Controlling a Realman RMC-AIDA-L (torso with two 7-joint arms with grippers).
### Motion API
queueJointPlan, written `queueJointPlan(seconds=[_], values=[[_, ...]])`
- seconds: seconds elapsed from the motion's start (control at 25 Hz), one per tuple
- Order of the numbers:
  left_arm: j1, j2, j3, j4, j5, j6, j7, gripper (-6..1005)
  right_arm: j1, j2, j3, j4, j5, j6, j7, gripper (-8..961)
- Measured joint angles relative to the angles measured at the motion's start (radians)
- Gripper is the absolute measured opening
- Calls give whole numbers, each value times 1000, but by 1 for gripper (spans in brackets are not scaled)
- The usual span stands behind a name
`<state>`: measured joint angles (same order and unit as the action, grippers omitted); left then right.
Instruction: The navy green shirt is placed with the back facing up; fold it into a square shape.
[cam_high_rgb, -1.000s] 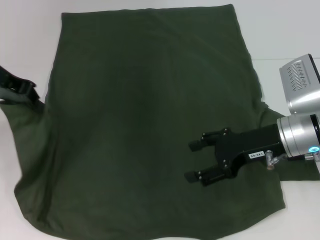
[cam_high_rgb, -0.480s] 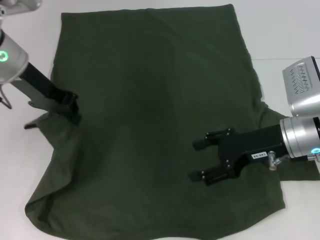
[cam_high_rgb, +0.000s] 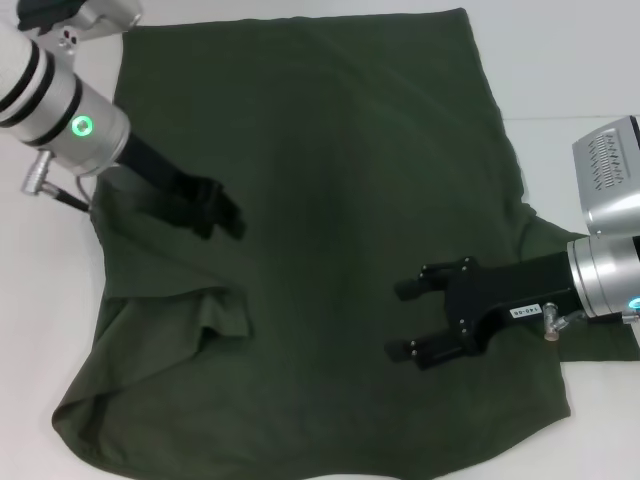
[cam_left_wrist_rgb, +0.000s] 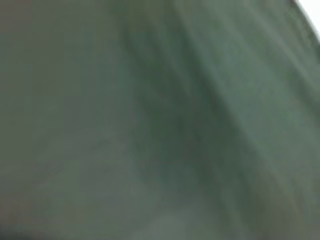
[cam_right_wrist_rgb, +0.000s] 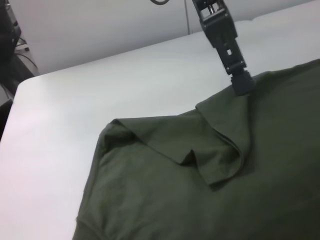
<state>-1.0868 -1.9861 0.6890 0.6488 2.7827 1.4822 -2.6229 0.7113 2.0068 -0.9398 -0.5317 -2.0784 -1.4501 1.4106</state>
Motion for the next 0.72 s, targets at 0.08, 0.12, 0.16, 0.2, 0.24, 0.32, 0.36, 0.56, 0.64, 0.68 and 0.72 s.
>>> queueJointPlan(seconds=[0.08, 0.12, 0.16, 0.2, 0.24, 0.32, 0.36, 0.56, 0.64, 0.68, 0.72], values=[[4, -1, 1, 4, -24, -5, 9, 384, 0, 0, 0, 0, 0, 3, 3, 912], [11, -1, 1, 11, -33, -5, 17, 408, 0, 0, 0, 0, 0, 4, 4, 912], [27, 5, -2, 20, -39, -1, 24, 432, 0, -1, 2, 0, 0, 4, 4, 912], [39, 13, -2, 22, -49, 3, 26, 456, 0, -1, 3, 0, 0, 3, 5, 912], [53, 23, -4, 24, -59, 7, 27, 481, -1, -2, 6, 0, 0, 2, 7, 912], [94, 50, -5, 23, -100, 19, 28, 529, 1, -7, 7, -1, 0, 0, 13, 912], [119, 65, -5, 22, -129, 23, 29, 553, 3, -9, 7, -1, 0, -2, 15, 912], [246, 104, -110, 35, -209, 29, 86, 720, 8, -13, 7, -4, 0, -6, 30, 912], [285, 106, -179, 37, -205, 36, 130, 799, 12, -13, 5, -7, 0, -6, 41, 912], [298, 106, -194, 37, -203, 39, 145, 804, 14, -13, 4, -8, 0, -6, 46, 912], [306, 105, -200, 37, -202, 39, 152, 809, 16, -13, 2, -9, 0, -6, 52, 912]])
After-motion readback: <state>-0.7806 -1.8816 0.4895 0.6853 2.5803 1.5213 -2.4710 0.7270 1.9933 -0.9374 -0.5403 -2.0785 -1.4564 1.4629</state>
